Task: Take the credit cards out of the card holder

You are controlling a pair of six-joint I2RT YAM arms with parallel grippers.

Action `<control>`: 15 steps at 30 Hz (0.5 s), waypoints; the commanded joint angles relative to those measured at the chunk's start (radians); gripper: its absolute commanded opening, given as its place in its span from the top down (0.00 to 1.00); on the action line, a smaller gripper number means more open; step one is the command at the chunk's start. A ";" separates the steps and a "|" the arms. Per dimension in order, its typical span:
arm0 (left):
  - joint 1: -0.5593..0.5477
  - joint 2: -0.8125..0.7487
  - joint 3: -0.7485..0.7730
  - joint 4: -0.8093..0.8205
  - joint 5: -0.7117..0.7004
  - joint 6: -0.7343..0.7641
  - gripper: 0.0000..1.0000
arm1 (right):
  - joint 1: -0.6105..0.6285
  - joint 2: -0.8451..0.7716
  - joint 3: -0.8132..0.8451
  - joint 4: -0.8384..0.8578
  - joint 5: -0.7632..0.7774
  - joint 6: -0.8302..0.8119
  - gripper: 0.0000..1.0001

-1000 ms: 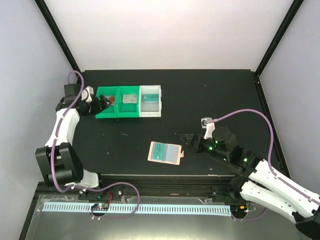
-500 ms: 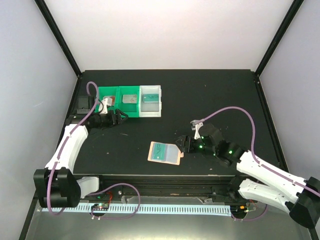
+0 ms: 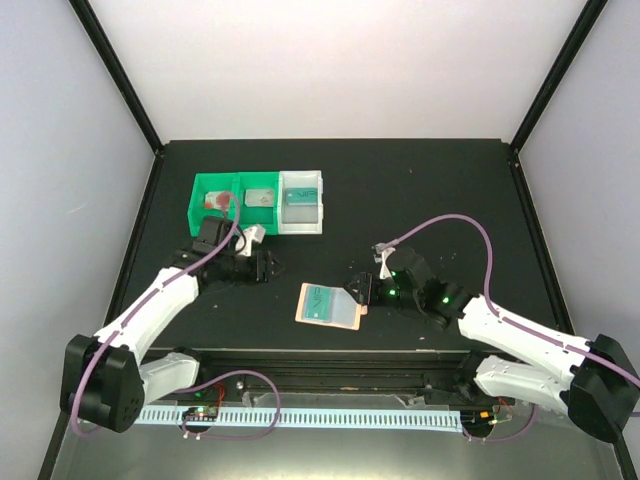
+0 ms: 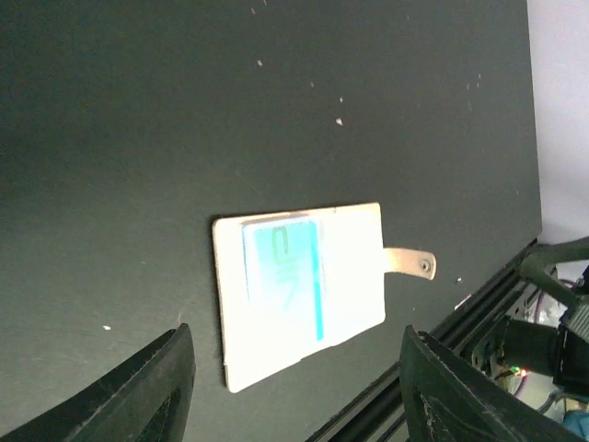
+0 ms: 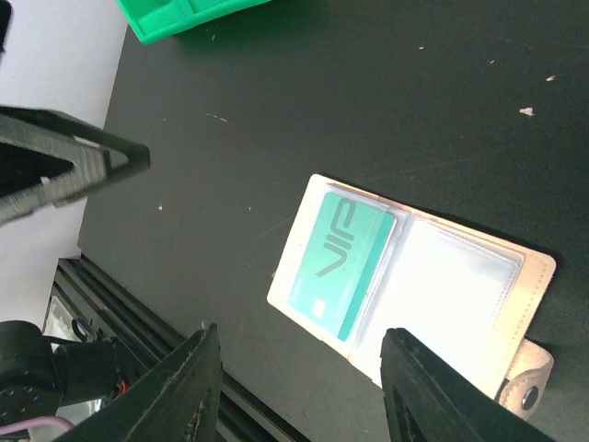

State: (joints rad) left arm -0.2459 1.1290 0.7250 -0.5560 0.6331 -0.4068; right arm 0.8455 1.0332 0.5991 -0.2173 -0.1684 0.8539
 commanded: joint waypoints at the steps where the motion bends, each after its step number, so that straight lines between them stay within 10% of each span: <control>1: -0.071 0.002 -0.083 0.164 -0.008 -0.100 0.38 | -0.003 -0.003 -0.019 0.056 0.004 0.031 0.53; 15: -0.242 0.173 -0.238 0.463 0.013 -0.231 0.55 | -0.003 0.016 -0.043 0.080 0.000 0.046 0.56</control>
State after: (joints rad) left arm -0.4358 1.2610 0.4984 -0.1955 0.6415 -0.5941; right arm 0.8455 1.0462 0.5613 -0.1753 -0.1673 0.8974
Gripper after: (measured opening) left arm 0.451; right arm 0.440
